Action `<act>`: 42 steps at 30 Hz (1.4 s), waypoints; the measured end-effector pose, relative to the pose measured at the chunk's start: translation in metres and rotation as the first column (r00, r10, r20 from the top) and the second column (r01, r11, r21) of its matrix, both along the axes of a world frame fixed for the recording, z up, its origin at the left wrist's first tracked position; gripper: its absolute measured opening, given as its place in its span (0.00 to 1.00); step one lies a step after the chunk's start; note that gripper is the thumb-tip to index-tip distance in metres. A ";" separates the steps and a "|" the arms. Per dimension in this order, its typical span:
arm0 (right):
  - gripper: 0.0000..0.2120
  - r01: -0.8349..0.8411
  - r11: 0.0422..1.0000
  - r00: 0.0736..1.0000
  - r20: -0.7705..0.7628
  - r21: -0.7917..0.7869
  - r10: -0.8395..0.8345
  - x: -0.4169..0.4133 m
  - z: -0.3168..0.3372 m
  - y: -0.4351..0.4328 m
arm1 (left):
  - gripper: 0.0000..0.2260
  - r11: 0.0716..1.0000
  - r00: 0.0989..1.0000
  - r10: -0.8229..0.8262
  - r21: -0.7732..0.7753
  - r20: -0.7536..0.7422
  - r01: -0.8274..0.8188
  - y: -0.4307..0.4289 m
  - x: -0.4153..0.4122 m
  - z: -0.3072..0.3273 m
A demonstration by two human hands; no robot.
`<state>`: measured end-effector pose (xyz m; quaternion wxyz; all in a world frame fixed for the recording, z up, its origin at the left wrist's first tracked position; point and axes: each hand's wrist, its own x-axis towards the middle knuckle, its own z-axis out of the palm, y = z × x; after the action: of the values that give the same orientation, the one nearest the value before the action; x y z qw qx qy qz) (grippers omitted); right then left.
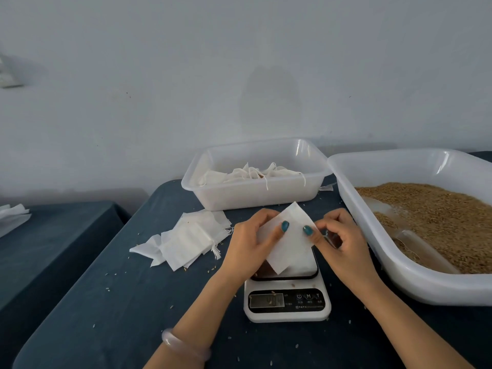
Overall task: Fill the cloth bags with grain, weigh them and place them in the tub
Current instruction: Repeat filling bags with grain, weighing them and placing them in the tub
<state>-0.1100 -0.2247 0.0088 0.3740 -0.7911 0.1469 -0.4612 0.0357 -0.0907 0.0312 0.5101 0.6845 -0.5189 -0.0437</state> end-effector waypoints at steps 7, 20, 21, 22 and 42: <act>0.10 0.076 0.986 0.997 0.021 -0.151 -0.074 -0.002 0.004 0.004 | 0.39 0.982 0.822 0.153 0.007 0.549 -0.188 0.000 -0.013 0.006; 0.15 0.066 0.961 0.998 0.012 -0.267 -0.065 -0.002 0.002 0.006 | 0.26 0.963 0.766 0.177 0.053 0.618 -0.265 -0.006 -0.014 0.001; 0.15 0.058 0.952 0.998 0.003 -0.301 -0.060 -0.002 0.001 0.006 | 0.26 0.964 0.782 0.155 0.081 0.604 -0.253 -0.006 -0.011 -0.001; 0.15 0.058 0.936 0.998 -0.005 -0.347 -0.063 -0.002 0.001 0.006 | 0.25 0.965 0.798 0.135 0.106 0.587 -0.241 -0.006 -0.008 -0.002; 0.12 0.011 0.862 0.996 -0.071 -0.507 -0.055 0.003 -0.001 0.012 | 0.15 0.986 0.872 0.093 0.079 0.480 -0.149 -0.006 -0.005 -0.002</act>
<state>-0.1074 -0.2127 0.0073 0.1394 -0.8773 0.0498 -0.4565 0.0305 -0.0962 0.0296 0.3297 0.7332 -0.5808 0.1278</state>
